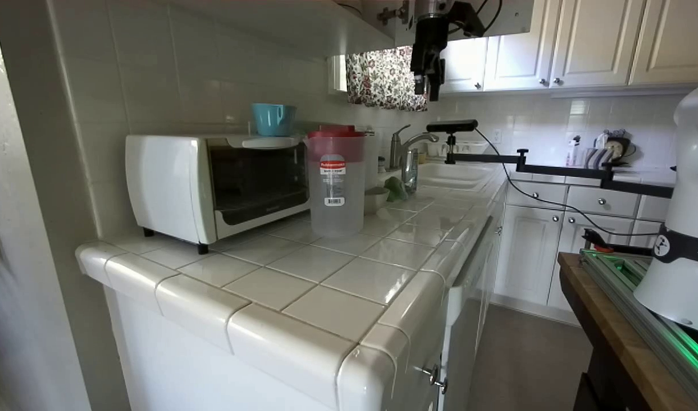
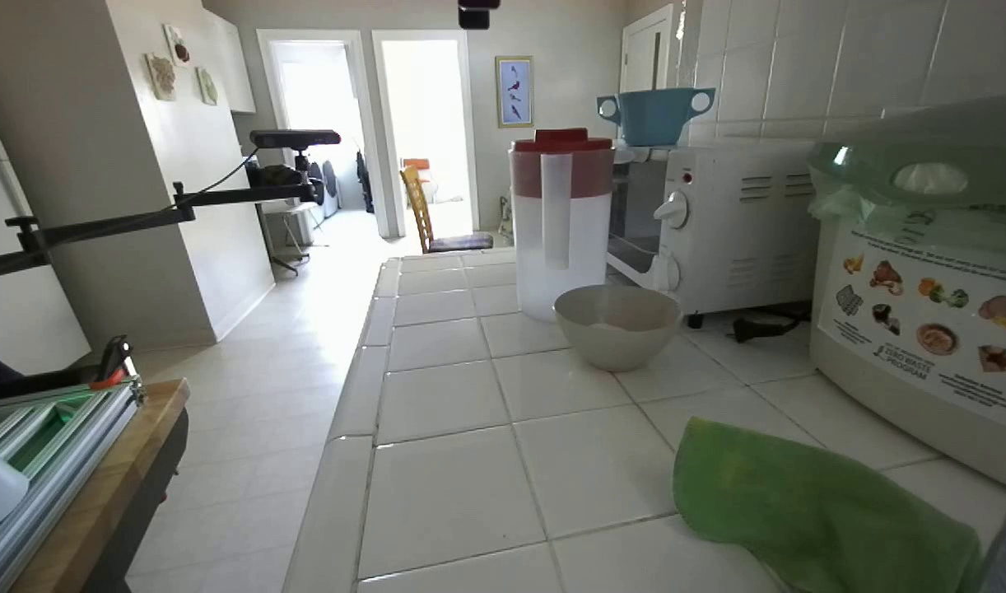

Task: Use the green towel to wipe around the oven knobs

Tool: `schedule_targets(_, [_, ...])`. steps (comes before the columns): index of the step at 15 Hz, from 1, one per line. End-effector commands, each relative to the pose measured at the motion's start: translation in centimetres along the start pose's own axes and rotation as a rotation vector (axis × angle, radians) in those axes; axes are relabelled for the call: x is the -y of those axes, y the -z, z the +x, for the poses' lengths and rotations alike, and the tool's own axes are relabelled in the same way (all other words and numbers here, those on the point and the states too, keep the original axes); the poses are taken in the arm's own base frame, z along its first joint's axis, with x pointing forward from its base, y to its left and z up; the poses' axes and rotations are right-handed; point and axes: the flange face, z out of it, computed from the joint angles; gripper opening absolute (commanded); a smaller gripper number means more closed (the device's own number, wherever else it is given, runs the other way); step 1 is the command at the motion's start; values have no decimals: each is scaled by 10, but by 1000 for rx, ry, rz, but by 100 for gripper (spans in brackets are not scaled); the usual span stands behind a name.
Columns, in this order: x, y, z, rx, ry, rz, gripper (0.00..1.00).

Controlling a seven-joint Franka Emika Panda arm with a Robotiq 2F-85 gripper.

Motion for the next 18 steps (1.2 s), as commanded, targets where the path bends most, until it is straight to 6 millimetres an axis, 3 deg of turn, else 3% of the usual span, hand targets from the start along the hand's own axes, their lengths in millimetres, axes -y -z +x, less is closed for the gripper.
schedule_targets(1, [-13, -14, 14, -69, -43, -11, 100])
schedule_targets(7, [-46, -58, 40, -208, -189, -52, 100])
schedule_targets(18, [-116, -162, 53, -260, -434, -105, 100])
